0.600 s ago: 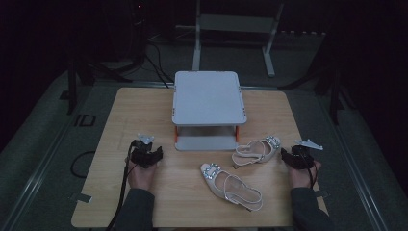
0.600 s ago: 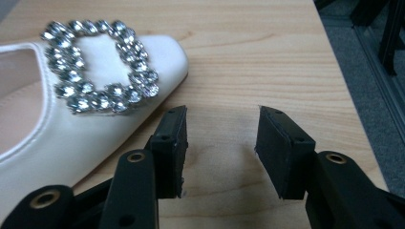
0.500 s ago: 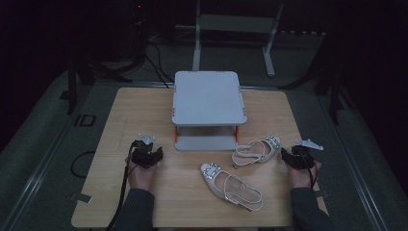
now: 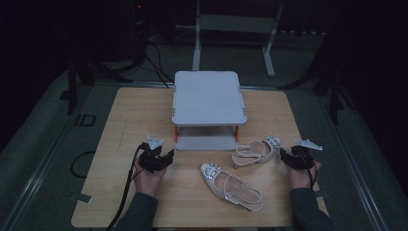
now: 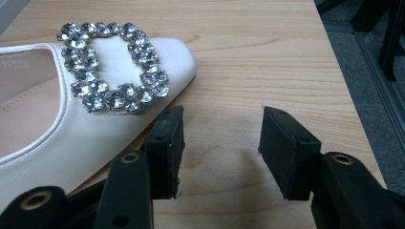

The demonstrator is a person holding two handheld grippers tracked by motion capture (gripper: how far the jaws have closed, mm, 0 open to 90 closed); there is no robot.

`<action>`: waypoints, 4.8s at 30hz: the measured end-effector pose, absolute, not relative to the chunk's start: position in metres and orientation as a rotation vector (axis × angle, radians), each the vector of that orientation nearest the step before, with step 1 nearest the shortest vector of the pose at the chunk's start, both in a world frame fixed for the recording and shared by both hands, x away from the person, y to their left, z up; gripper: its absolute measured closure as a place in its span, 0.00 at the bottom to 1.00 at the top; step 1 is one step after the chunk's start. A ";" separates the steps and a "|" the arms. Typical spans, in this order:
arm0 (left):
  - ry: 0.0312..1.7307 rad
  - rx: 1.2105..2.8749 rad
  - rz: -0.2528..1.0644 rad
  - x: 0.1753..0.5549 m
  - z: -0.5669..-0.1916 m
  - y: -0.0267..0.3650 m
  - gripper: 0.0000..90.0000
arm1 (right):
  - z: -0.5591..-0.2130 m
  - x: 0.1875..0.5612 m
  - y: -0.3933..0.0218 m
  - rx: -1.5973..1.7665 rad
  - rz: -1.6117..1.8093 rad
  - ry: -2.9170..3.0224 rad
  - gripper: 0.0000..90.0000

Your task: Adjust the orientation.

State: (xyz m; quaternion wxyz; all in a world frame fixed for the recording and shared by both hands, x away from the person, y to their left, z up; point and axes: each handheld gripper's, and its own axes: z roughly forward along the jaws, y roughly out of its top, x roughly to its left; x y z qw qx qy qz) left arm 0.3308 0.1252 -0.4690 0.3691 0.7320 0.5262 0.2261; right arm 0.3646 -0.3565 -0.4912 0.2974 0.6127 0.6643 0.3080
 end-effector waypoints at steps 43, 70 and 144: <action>1.182 2.085 0.405 0.300 -0.485 0.000 0.25 | -0.492 0.364 -0.359 1.637 0.819 1.754 0.52; 1.429 2.002 0.433 0.346 -0.482 0.155 0.25 | -0.494 0.365 -0.359 1.645 0.815 1.753 0.52; 1.492 2.041 0.377 0.379 -0.457 0.169 0.59 | -0.494 0.370 -0.356 1.641 0.854 1.768 0.50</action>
